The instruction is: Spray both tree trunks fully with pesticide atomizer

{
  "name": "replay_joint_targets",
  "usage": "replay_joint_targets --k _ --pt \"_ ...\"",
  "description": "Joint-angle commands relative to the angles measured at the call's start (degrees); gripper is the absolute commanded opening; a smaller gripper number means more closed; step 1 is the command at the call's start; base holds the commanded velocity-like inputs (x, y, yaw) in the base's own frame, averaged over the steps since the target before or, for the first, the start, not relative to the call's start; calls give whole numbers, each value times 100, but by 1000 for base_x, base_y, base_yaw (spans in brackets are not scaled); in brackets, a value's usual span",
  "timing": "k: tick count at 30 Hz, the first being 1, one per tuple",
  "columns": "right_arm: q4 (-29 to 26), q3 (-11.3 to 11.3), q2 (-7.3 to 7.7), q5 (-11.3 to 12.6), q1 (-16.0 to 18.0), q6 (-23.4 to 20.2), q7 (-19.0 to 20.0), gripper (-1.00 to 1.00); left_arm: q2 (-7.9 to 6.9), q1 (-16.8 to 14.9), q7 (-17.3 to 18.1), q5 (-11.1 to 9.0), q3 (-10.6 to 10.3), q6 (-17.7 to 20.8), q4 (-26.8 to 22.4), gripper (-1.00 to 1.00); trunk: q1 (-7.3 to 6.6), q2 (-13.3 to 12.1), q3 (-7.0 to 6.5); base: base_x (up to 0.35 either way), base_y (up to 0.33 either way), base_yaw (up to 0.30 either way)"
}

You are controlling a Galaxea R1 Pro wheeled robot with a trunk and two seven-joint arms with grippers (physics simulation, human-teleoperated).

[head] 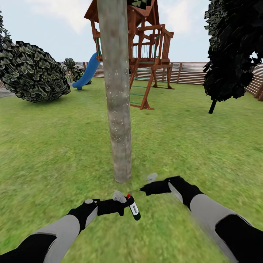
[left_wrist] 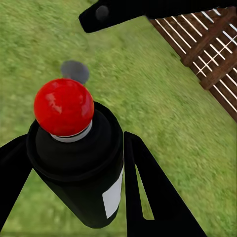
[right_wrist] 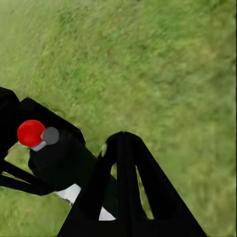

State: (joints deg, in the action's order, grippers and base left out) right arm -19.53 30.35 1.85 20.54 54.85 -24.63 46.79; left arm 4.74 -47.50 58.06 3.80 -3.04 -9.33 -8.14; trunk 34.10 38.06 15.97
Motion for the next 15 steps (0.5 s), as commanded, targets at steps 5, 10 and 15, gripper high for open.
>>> replay_joint_targets --k 5,10,15 --pt "-115 -270 402 81 42 -51 -978 -100 1 -5 -6 33 -3 -60 0 -100 2 7 8 0 0 0" --pt "-117 -397 439 74 44 12 -1575 100 1 -5 -8 33 -3 -60 2 -100 2 7 8 0 0 0" --pt "926 -402 447 84 25 1544 -3634 100 1 -5 -29 39 2 -54 -2 -100 2 7 8 0 0 0"
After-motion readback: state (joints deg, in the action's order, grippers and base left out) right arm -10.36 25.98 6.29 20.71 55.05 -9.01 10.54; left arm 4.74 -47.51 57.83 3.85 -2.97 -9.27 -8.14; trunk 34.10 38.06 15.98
